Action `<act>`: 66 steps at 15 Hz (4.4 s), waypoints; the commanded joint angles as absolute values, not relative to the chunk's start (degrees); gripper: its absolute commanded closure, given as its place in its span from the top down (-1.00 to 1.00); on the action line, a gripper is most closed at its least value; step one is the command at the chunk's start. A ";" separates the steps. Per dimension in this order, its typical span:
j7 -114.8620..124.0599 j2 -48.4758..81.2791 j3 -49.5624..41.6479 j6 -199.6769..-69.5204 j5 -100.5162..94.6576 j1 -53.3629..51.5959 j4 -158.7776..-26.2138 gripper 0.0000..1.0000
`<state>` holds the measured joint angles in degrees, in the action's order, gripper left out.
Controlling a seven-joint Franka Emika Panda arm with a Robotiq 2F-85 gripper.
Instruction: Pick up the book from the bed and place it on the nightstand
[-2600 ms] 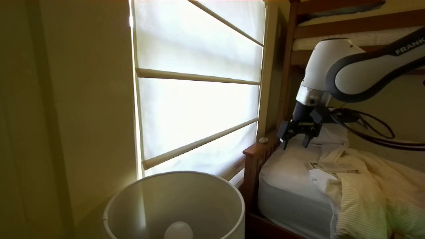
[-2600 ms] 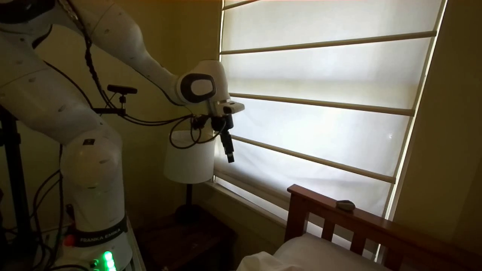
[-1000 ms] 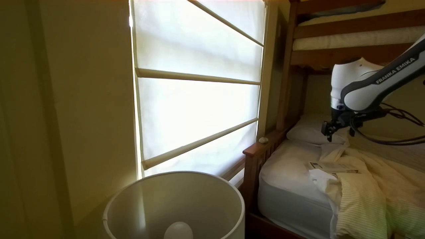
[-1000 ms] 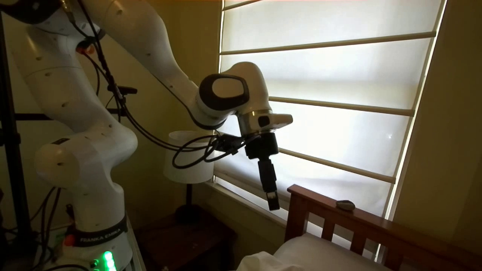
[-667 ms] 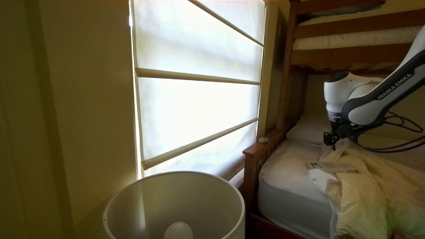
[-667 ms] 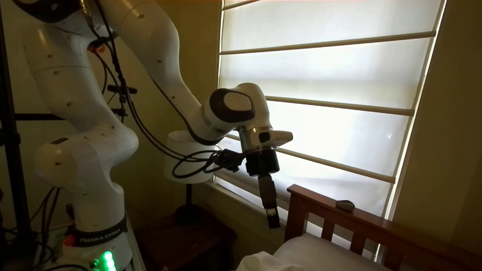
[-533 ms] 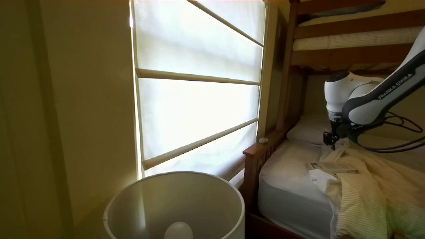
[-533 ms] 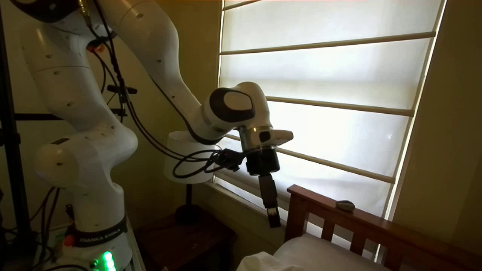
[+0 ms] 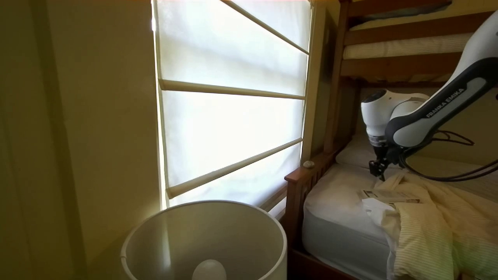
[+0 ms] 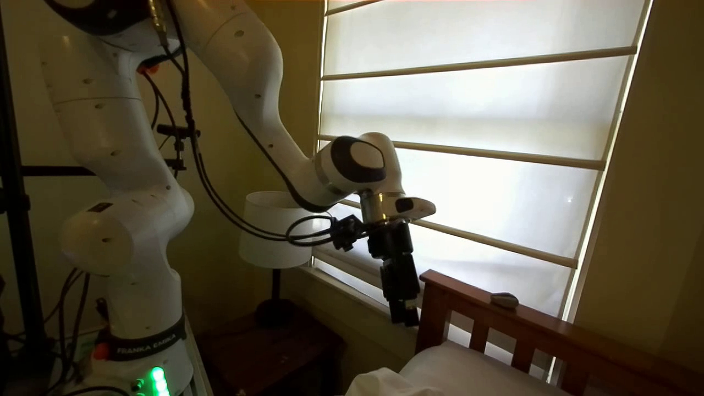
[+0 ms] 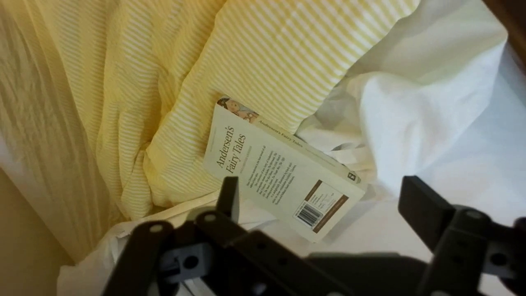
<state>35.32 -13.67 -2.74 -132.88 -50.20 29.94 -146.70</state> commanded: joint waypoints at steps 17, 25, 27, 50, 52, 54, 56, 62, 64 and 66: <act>33.84 17.69 -13.03 -124.72 -80.71 17.49 -127.06 1.00; 33.18 23.76 -12.43 -128.53 -86.86 18.15 -124.79 1.00; 33.12 22.18 -12.33 -128.30 -84.73 18.39 -125.99 1.00; 44.56 22.34 -15.88 -121.98 -71.19 15.71 -124.71 1.00; 44.21 24.03 -15.41 -122.43 -71.69 15.31 -122.72 1.00; 43.28 25.16 -14.91 -122.56 -71.09 15.10 -121.58 1.00; 43.39 25.84 -14.42 -122.25 -71.25 14.42 -121.51 1.00; 43.81 26.83 -13.78 -122.42 -72.58 13.01 -122.30 1.00; 44.12 27.98 -13.84 -122.74 -72.68 13.14 -121.38 1.00; 43.45 28.91 -13.88 -123.28 -72.01 13.78 -120.38 1.00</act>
<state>42.99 26.88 -14.01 -123.35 -71.30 13.19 -122.41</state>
